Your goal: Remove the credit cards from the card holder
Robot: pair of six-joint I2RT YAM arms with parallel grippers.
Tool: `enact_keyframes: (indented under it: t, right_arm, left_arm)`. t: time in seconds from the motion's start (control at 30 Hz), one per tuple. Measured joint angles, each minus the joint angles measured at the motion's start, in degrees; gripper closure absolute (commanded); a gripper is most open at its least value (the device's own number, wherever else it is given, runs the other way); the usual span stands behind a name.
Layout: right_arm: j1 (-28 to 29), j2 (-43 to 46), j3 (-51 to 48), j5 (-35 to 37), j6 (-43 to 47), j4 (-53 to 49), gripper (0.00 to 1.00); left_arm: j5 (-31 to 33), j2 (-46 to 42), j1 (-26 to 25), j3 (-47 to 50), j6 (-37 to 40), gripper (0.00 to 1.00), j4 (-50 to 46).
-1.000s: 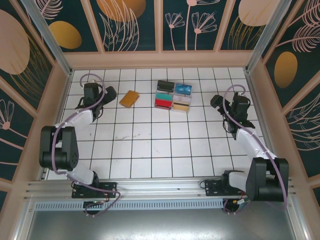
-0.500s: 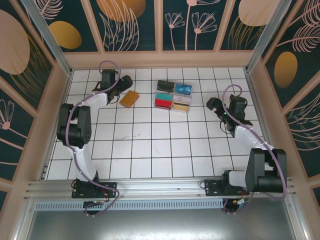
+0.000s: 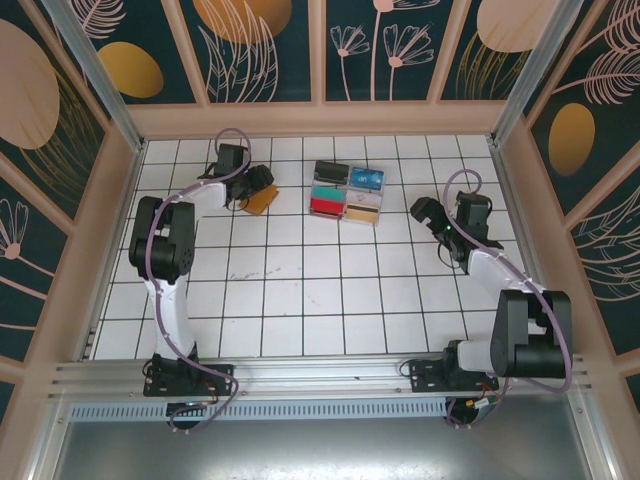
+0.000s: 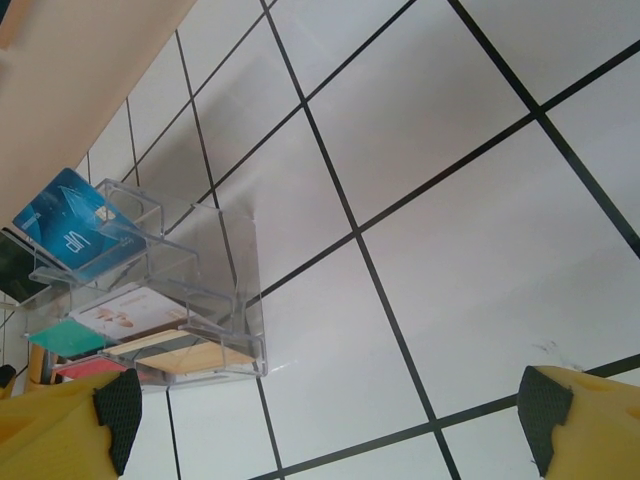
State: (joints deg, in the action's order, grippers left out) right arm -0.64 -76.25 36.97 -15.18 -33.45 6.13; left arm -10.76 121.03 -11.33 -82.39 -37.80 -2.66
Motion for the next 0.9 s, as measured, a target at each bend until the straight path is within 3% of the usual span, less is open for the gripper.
enact_keyframes:
  t: [0.27,0.47,0.67,0.9]
  right_arm:
    - [0.7,-0.1,0.0,-0.6,-0.2,0.0,0.02]
    - [2.8,-0.1,0.1,0.3,-1.3,-0.2,0.03]
    - [9.7,-1.2,1.0,4.3,-2.8,-0.6,0.03]
    - [22.7,-1.3,1.0,9.4,-7.9,0.1,0.03]
  left_arm:
    - [-1.0,0.0,-0.3,3.1,0.7,0.48,2.2]
    - [-0.2,-5.6,-2.1,12.8,2.9,0.52,5.9]
    - [-0.1,-17.4,-5.4,29.9,1.5,0.53,11.1]
    - [-2.4,-28.3,-11.7,43.7,-4.5,0.52,15.5]
